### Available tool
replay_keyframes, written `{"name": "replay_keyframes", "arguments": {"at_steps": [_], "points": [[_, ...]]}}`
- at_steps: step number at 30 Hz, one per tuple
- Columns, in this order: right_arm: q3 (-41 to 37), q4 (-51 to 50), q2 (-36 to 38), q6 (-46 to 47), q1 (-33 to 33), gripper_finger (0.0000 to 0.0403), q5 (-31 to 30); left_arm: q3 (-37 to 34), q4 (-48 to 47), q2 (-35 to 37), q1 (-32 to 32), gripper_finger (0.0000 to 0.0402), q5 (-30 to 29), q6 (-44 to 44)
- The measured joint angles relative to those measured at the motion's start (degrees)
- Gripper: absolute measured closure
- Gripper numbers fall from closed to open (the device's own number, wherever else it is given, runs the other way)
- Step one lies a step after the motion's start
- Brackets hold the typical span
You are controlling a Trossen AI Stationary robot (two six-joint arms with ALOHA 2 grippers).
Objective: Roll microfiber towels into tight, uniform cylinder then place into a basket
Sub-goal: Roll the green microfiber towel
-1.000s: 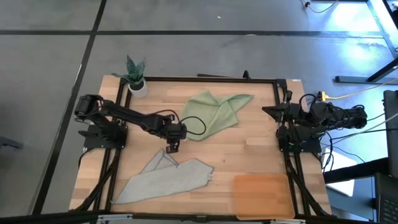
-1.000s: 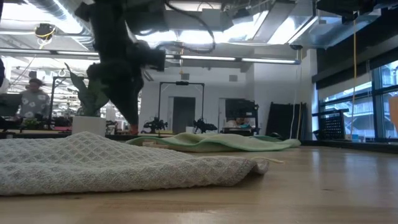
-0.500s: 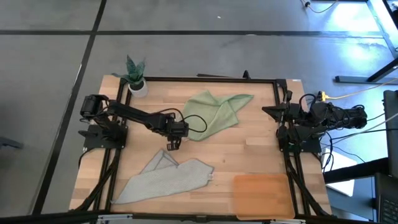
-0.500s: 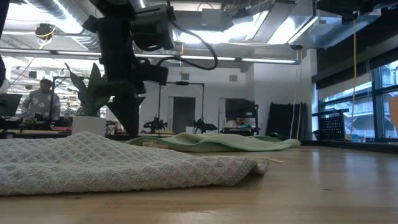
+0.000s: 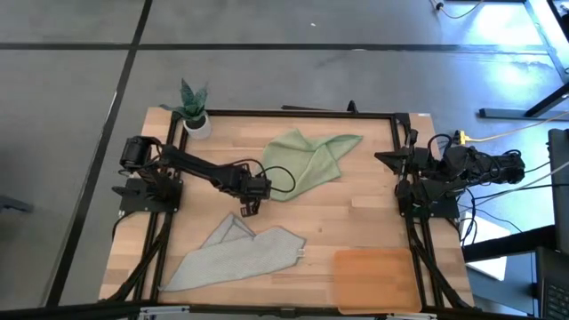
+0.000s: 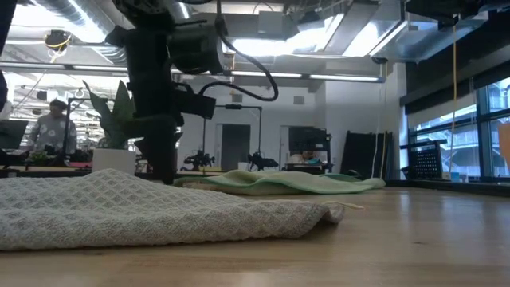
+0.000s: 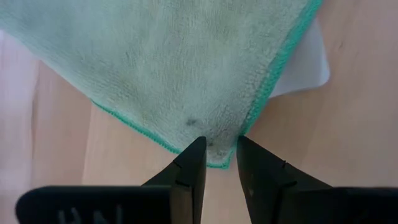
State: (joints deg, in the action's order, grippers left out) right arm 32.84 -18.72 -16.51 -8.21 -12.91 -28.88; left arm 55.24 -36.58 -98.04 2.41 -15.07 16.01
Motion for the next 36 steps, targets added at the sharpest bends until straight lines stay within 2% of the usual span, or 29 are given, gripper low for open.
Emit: {"name": "replay_keyframes", "arguments": {"at_steps": [13,30,33,36], "points": [[0.00,0.02,0.00,0.00,0.00,0.0384,0.00,0.00,0.20,0.37,-0.23,0.0319,3.45,-1.23],[0.00,0.02,0.00,0.10,0.00,0.0384,0.00,0.22,-0.19,-2.69,-0.32,0.0321,2.22,-1.68],[0.00,0.02,0.00,0.45,0.00,0.0384,0.03,0.22,-0.13,-2.75,-0.39,0.0343,2.66,-3.17],[0.00,0.04,0.00,0.43,0.00,0.0384,0.32,0.20,-0.02,-2.80,-0.36,0.0386,3.05,-4.15]]}}
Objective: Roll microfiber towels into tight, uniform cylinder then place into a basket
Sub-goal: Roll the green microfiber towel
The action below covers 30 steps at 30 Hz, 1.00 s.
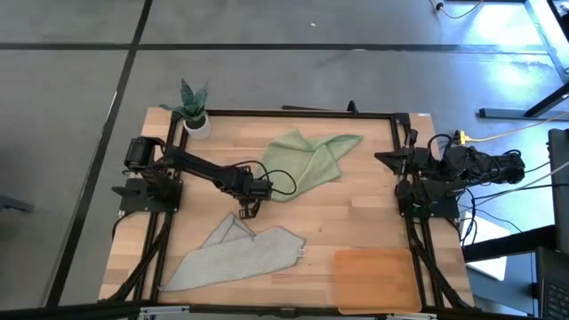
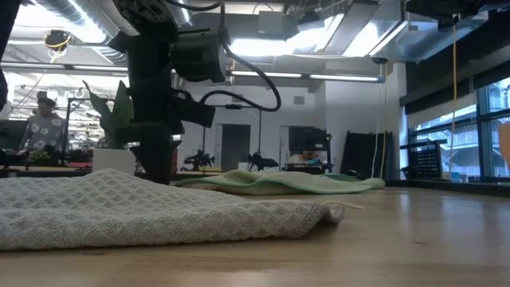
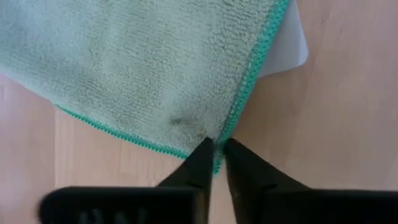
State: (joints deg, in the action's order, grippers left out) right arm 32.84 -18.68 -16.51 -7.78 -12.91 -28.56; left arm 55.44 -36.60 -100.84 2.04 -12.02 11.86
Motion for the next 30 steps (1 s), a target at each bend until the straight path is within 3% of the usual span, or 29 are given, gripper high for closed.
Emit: {"name": "replay_keyframes", "arguments": {"at_steps": [13,22,30], "points": [[0.02,0.92,0.00,1.23,0.02,0.0384,0.13,0.57,-0.60,4.08,-4.40,0.0401,12.01,0.04],[0.04,0.92,-0.18,12.69,0.04,0.0381,-4.39,3.89,-1.64,10.35,-7.46,0.0401,12.77,-0.31],[0.09,0.54,-3.46,20.04,0.04,0.0307,-4.80,3.98,-2.13,16.38,-8.77,0.0401,12.64,-0.26]]}}
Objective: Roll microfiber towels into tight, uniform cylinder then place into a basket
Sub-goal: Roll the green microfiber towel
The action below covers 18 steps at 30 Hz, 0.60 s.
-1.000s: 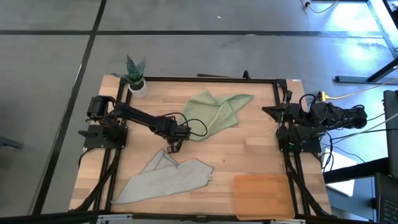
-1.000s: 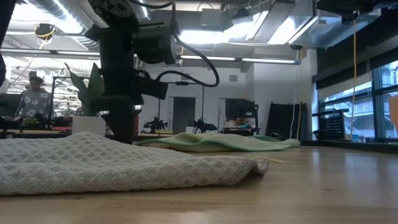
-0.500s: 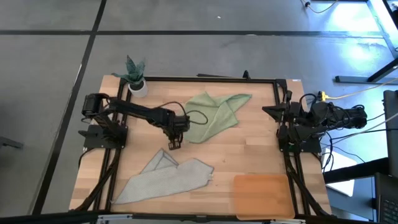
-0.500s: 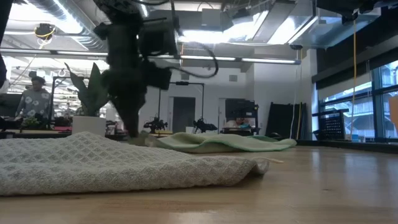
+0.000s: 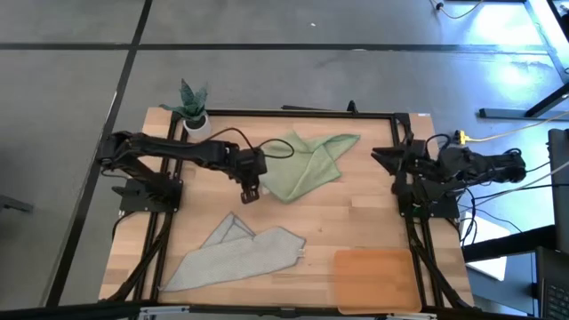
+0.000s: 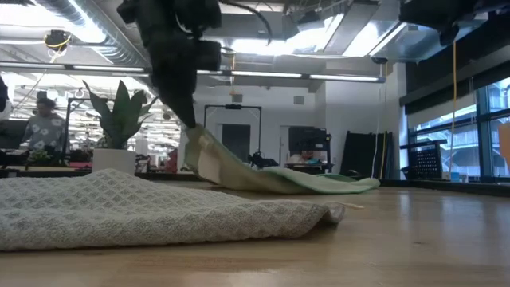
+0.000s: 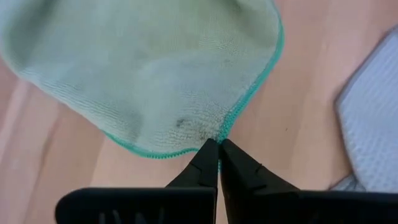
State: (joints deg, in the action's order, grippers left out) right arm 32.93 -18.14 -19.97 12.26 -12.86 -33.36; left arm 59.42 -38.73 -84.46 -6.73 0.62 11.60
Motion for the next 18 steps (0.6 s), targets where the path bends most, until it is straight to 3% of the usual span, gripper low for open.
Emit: {"name": "replay_keyframes", "arguments": {"at_steps": [6,18], "points": [[0.00,-6.25,-6.06,3.57,0.00,0.0261,3.52,0.00,-1.41,3.68,-0.17,0.0401,-2.99,0.00],[-0.02,-10.35,-22.79,17.60,0.00,0.0254,5.07,0.00,-2.41,5.13,-0.13,0.0401,-4.10,0.32]]}}
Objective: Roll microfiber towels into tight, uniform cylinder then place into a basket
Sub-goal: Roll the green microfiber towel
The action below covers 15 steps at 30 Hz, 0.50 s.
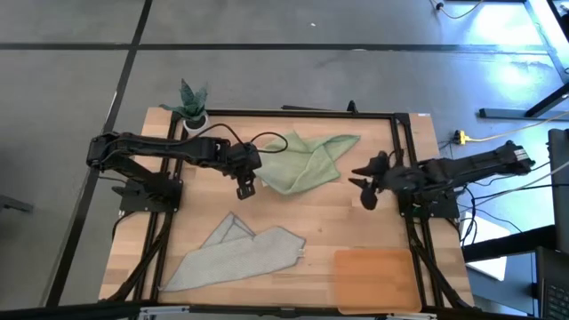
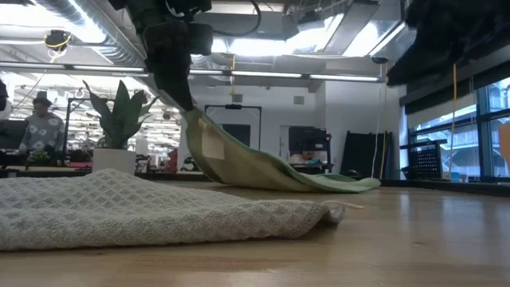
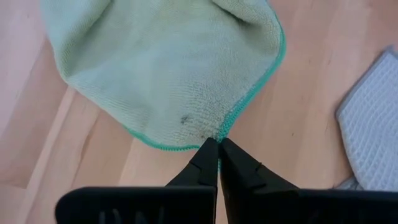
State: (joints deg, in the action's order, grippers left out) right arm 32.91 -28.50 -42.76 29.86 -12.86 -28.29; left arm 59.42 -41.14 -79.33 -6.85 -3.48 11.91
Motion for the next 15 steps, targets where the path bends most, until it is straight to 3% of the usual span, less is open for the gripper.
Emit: {"name": "replay_keyframes", "arguments": {"at_steps": [10,15], "points": [[0.00,0.37,-14.89,16.58,6.98,0.0254,8.87,0.00,0.04,0.00,0.00,0.0401,-0.07,-0.36],[-0.02,4.56,-20.75,18.07,13.03,0.0254,15.73,0.00,0.04,0.00,0.00,0.0401,-0.07,-0.49]]}}
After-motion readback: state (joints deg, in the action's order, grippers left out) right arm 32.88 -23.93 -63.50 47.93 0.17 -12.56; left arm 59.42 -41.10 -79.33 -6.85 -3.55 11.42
